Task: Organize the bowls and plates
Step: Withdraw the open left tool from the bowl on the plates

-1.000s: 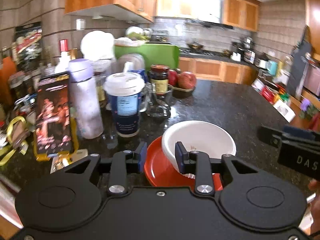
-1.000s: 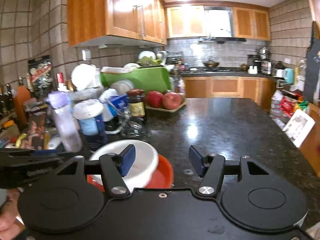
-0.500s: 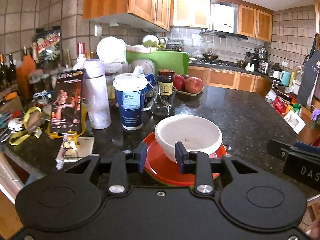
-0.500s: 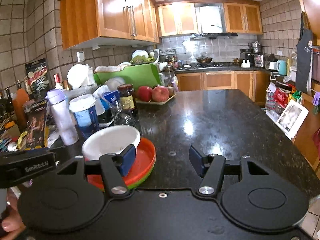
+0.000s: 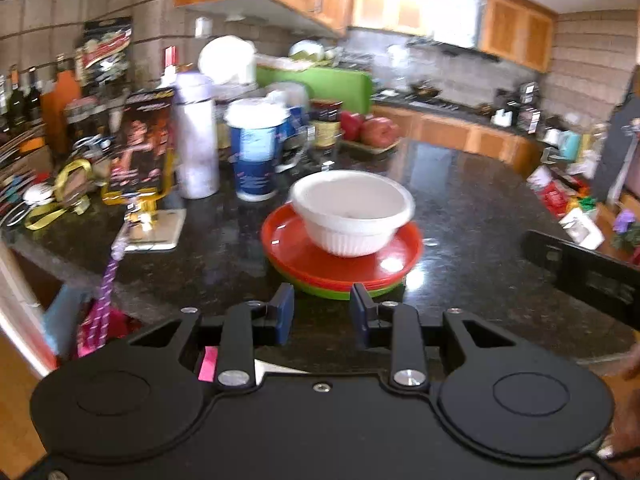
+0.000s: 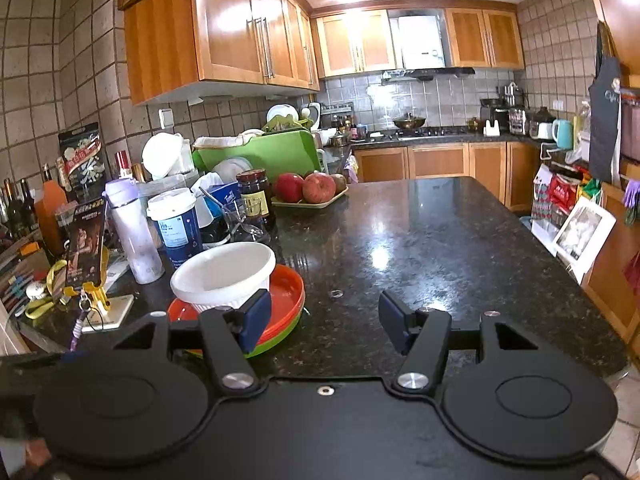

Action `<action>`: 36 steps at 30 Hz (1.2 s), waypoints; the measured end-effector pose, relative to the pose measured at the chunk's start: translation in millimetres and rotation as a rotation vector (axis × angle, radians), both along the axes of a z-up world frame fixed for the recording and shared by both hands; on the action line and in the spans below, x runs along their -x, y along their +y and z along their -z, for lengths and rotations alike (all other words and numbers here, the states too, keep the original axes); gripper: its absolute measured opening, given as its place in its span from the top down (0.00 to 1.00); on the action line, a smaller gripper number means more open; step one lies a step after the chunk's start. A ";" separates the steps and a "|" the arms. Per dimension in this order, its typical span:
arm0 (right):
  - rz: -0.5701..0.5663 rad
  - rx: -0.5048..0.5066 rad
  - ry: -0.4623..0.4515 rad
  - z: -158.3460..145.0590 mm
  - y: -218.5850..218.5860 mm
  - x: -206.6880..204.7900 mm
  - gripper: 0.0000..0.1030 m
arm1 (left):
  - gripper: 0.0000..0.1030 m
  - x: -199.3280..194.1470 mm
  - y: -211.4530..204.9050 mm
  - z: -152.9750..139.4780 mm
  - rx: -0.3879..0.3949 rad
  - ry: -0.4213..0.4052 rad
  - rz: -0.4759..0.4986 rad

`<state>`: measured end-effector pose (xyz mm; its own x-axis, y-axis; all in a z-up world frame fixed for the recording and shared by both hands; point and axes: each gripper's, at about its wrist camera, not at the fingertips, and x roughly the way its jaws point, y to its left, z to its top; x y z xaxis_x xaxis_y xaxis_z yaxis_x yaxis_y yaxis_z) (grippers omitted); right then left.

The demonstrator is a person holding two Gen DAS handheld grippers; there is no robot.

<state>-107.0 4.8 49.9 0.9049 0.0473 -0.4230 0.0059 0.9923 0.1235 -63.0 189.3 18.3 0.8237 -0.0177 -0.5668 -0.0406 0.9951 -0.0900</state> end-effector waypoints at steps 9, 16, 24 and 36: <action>-0.015 0.056 -0.008 2.3 12.6 -6.2 0.40 | 0.60 -19.0 -3.4 0.7 -0.054 0.040 0.034; -0.031 0.071 0.002 5.0 21.1 -12.9 0.40 | 0.61 -32.7 1.7 0.9 -0.053 0.044 0.015; -0.017 0.065 0.029 10.7 20.0 -17.2 0.40 | 0.61 -43.3 7.0 1.9 -0.046 0.062 0.005; -0.016 0.075 0.060 13.6 22.1 -28.1 0.40 | 0.60 -49.5 0.4 4.3 -0.077 0.071 0.016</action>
<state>-79.0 26.9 36.3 0.8771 0.0272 -0.4795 -0.0044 0.9988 0.0485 -13.4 189.6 14.0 0.7811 0.0150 -0.6243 -0.0278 0.9996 -0.0107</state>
